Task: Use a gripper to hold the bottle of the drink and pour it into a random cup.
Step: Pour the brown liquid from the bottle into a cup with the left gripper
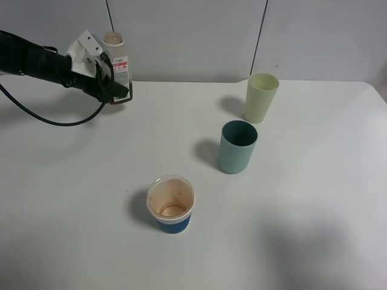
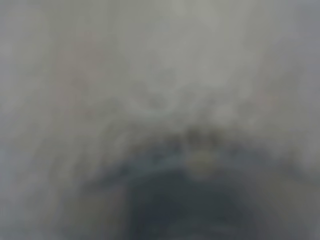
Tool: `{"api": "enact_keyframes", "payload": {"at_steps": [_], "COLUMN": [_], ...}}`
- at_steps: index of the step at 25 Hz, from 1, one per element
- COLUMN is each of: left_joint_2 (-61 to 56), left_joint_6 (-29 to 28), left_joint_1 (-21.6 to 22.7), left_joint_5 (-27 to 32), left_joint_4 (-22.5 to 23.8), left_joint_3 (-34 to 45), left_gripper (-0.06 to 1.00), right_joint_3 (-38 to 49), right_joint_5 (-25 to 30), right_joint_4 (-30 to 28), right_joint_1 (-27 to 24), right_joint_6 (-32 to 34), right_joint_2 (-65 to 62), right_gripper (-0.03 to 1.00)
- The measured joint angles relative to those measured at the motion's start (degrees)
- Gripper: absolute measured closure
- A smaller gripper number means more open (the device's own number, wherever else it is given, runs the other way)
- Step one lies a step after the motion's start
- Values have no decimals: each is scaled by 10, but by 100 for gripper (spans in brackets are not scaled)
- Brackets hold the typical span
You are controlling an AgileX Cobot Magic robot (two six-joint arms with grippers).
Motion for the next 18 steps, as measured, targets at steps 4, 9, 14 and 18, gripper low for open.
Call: {"api": "enact_keyframes", "payload": {"at_steps": [4,9,14,18], "left_joint_2": [-29,-70,-117,-146], "left_joint_6": [-107,-275,-428,-505], "left_joint_1": [-21,-58,-120,-165], "left_joint_5": [-25,-64,-116,-136], "left_joint_4": [56,131,209,245], "left_joint_3": [0,0,0,1], "left_gripper": [60,60,60,60], "right_joint_3": [0,0,0,0], "right_joint_5": [0,0,0,0], "right_joint_4": [0,0,0,0], "right_joint_1": [0,0,0,0], "right_joint_6": [0,0,0,0], "right_joint_2": [0,0,0,0], "right_gripper": [-2,-2,-2,-2]}}
